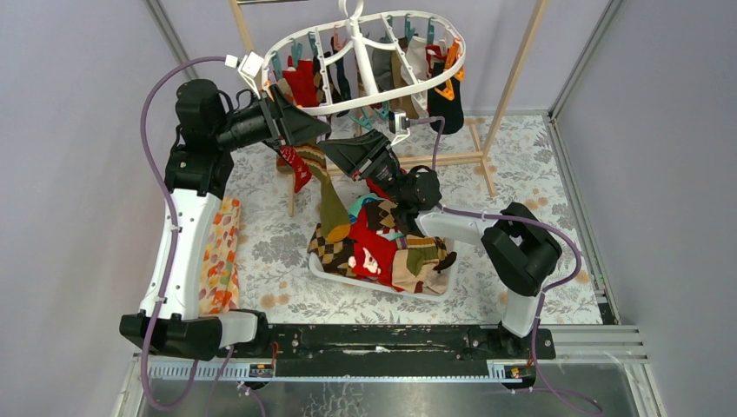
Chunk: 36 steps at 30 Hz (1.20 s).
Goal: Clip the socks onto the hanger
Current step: Open the clamp at the hanger.
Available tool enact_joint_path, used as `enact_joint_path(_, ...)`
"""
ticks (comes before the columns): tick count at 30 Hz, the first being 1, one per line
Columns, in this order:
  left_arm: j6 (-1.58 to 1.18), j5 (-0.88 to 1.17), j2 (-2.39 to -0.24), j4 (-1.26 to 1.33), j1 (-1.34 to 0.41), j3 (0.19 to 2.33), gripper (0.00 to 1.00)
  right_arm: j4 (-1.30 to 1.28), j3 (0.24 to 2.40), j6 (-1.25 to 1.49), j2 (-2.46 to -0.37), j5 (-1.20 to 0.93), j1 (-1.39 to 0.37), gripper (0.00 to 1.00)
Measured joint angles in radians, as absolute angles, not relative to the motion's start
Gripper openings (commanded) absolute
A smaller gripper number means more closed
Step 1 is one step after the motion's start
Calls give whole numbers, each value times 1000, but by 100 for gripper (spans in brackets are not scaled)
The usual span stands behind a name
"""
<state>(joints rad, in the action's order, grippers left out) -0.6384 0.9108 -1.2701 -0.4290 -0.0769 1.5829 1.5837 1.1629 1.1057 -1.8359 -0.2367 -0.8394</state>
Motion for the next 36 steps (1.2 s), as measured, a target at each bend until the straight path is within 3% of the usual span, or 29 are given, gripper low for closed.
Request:
enact_joint_path(10,-767,965,-1270,-218,-76,1483,61,1579,1172,1132,-1836,-231,-839,7)
enact_joint_path(17,-904,1026,-1270,-19,-76,1409,51,1580,1172,1143,-1836,-226,-839,7)
enact_joint_path(20,-932,1037,-1270,23,-75,1396,43,1581,1172,1147,-1836,-226,-839,8)
enact_joint_path(23,-945,1047,-1268,53,-71,1388,28,1579,1171,1150,-1836,-226,-839,12)
enact_joint_path(29,-932,1039,-1263,46,-71,1383,0,1583,1163,1153,-1835,-226,-839,39)
enact_joint_path(32,-907,1013,-1258,30,-70,1383,0,1584,1134,1153,-1824,-247,-839,52)
enact_joint_path(36,-878,978,-1240,-18,-64,1393,0,1552,1080,1129,-1792,-281,-842,94)
